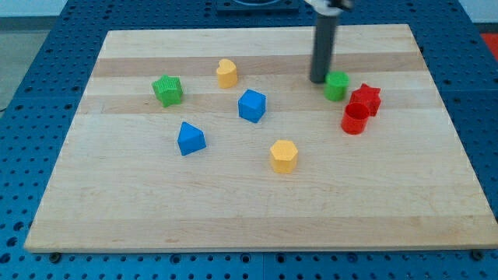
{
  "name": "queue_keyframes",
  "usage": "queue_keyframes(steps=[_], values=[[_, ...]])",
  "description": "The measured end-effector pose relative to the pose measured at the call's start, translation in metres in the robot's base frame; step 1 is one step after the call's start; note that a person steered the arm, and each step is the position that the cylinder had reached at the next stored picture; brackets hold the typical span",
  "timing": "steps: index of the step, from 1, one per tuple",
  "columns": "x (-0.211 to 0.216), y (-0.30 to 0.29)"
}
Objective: Slide the green star closer to blue
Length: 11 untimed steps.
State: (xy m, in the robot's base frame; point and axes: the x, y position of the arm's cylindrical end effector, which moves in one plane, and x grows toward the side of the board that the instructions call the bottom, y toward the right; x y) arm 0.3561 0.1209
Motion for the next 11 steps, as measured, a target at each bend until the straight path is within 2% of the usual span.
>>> queue_keyframes(steps=[2,3,4,5,6,7,8,9,10,11], values=[[-0.021,-0.028],[-0.010,-0.013],[-0.077,-0.043],[-0.117,-0.147],[-0.107,-0.254],[-0.062,-0.320],[0.005,-0.292],[0.039,-0.257],[0.072,-0.197],[0.063,-0.190]])
